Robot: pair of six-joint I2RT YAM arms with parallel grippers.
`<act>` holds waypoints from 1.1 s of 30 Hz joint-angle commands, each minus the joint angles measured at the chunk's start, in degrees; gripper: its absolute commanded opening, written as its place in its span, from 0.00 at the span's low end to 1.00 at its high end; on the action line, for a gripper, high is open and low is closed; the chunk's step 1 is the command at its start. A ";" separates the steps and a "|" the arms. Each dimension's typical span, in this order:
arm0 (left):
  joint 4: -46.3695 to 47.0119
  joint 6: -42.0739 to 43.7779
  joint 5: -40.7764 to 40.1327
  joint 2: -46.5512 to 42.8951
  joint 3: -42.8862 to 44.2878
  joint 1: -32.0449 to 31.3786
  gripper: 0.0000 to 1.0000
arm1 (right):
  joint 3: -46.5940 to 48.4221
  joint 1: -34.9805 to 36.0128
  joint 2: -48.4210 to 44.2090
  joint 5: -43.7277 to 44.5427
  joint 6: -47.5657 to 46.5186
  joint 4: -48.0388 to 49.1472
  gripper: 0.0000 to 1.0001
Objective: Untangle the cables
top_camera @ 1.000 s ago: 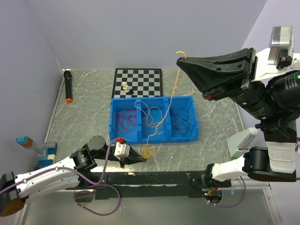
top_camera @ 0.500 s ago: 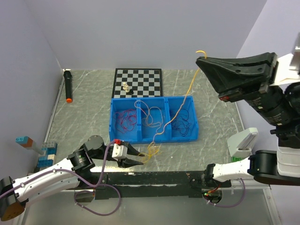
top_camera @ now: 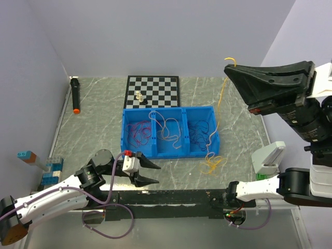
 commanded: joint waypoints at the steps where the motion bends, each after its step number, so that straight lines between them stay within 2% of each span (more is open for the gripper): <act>1: 5.20 -6.51 0.59 0.98 0.37 0.20 0.63 | 0.46 0.36 1.75 0.40 -0.30 1.34 0.00; 5: 6.43 -8.36 -0.19 1.60 -0.25 -0.24 0.75 | 0.55 0.36 2.19 -0.04 -0.13 2.05 0.00; 11: 8.36 -10.38 -4.93 2.30 -0.95 -0.76 0.83 | 1.69 0.36 3.16 -1.62 0.75 2.66 0.00; 15: 9.24 -7.32 -14.05 2.39 -1.56 -0.85 0.85 | 2.13 0.36 3.68 -3.11 1.54 3.28 0.00; 16: 9.33 -6.27 -17.04 2.21 -2.09 -0.94 0.81 | 2.48 0.36 3.86 -3.38 1.72 3.19 0.00; 17: 9.33 -5.82 -19.33 2.13 -2.53 -0.77 0.71 | 2.75 0.36 4.03 -3.56 1.89 3.02 0.00; 18: 8.81 -4.68 -19.79 1.95 -2.71 -0.59 0.56 | 3.10 0.36 4.21 -3.73 1.98 2.93 0.00; 19: 7.58 -3.54 -18.58 1.69 -2.71 -0.41 0.28 | 3.54 0.36 4.38 -3.73 1.98 2.84 0.00; 20: 6.35 -3.27 -17.26 1.25 -2.62 -0.41 0.09 | 3.89 0.36 4.65 -3.82 1.98 2.58 0.00; 21: 5.47 -3.61 -15.33 0.90 -2.45 -0.41 0.01 | 4.24 0.36 4.82 -3.91 1.98 2.40 0.00; 23: 4.41 -4.05 -10.94 0.28 -2.53 -0.41 0.02 | 4.59 0.36 4.91 -3.91 1.89 2.14 0.00; 25: 4.32 -4.67 -6.98 0.01 -2.71 -0.33 0.14 | 4.51 0.36 4.74 -3.65 1.72 2.05 0.00; 27: 4.06 -4.59 -5.82 0.01 -2.45 -0.41 0.31 | 4.33 0.36 4.48 -3.38 1.72 1.87 0.00; 30: 3.88 -4.23 -5.12 0.19 -1.57 -0.41 0.42 | 4.07 0.36 4.12 -3.38 1.80 1.78 0.00; 31: 3.97 -4.41 -4.60 0.28 -1.22 -0.41 0.50 | 3.81 0.36 3.95 -3.38 1.81 1.87 0.00; 33: 4.58 -4.76 -3.71 0.63 -1.30 -0.41 0.52 | 3.37 0.36 3.60 -3.38 1.81 2.13 0.00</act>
